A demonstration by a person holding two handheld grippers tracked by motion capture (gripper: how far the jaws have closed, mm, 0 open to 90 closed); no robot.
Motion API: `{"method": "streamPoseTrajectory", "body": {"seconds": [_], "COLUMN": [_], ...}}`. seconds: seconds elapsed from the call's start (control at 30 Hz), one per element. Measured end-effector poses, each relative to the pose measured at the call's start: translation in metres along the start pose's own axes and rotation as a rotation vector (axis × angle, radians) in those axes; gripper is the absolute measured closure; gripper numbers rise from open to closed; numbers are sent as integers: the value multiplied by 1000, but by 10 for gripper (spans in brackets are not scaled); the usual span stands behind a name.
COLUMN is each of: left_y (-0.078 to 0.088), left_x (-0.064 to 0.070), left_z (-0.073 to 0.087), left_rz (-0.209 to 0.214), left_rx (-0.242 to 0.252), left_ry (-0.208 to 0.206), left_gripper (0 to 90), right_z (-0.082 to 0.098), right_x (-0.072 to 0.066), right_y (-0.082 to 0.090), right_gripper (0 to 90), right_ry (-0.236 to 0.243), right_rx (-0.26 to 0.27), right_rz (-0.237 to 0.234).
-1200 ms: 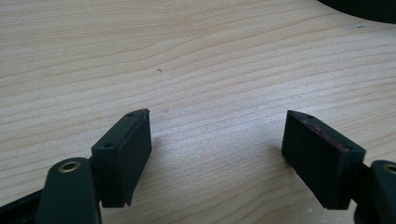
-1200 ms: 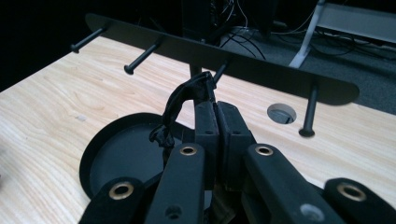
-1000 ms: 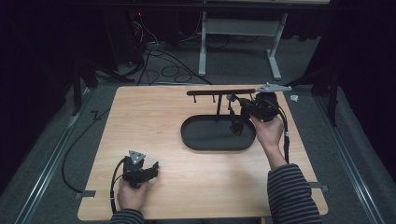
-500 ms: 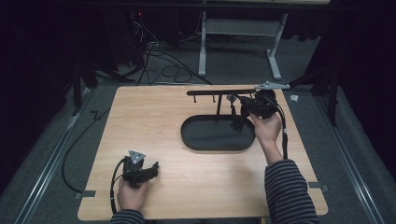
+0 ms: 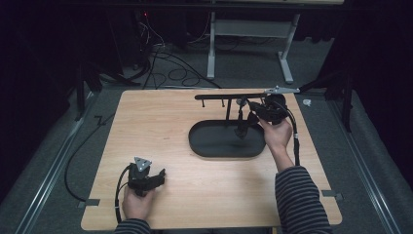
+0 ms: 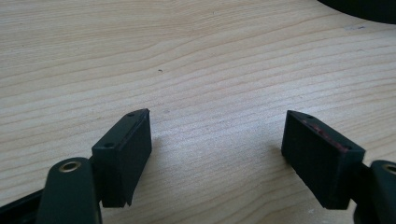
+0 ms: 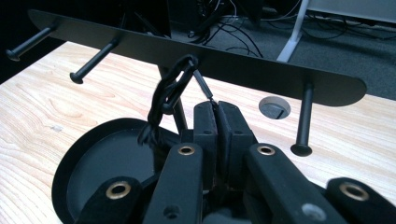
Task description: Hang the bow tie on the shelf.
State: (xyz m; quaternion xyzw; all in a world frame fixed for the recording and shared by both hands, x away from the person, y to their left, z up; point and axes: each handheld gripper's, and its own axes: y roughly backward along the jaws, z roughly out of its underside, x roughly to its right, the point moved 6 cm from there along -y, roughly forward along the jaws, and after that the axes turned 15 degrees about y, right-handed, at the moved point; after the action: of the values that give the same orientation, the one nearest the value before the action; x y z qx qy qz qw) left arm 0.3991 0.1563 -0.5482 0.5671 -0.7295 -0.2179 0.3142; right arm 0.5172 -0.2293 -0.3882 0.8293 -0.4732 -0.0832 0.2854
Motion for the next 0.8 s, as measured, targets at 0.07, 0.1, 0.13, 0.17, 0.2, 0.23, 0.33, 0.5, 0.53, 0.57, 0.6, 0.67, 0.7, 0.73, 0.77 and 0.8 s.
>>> {"method": "streamPoseTrajectory", "body": {"seconds": [0.07,0.1,0.13,0.17,0.2,0.23,0.33,0.5,0.53,0.57,0.6,0.67,0.7,0.73,0.77,0.8], "left_y": [0,0,0,0,0,0,0,0,0,0,0,0,0,0,0,0], "left_x": [0,0,0,0,0,0,0,0,0,0,0,0,0,0,0,0], "left_z": [0,0,0,0,0,0,0,0,0,0,0,0,0,0,0,0], "left_rz": [-1,0,0,0,0,0,0,0,1,1,1,1,1,1,1,1], "left_rx": [-2,0,0,0,0,0,0,2,2,2,2,2,2,2,2,2], "left_ry": [-2,0,0,0,0,0,0,2,2,2,2,2,2,2,2,2], "left_gripper": [247,247,247,247,247,247,247,247,247,247,246,246,246,246,246,246], "right_z": [1,2,3,3,3,4,4,6,6,7,7,8,8,8,9,10], "right_x": [0,0,0,-1,0,-1,-2,-2,-1,-1,-1,-1,-1,-1,-1,-1], "right_y": [0,-1,-2,-2,-2,-3,-3,-1,0,2,2,6,6,7,10,11], "right_gripper": [885,885,885,885,884,881,854,826,825,820,820,808,808,803,793,787], "right_ry": [-2,-4,0,-2,-3,-6,-8,-12,-13,-13,-13,-12,-12,-8,-7,-5], "right_rx": [1,-2,-5,-8,-7,-4,0,1,3,6,6,11,11,15,13,13], "right_rz": [-1,-5,-5,-6,-7,-9,-16,-13,-13,-12,-12,-14,-14,-13,-16,-14]}}
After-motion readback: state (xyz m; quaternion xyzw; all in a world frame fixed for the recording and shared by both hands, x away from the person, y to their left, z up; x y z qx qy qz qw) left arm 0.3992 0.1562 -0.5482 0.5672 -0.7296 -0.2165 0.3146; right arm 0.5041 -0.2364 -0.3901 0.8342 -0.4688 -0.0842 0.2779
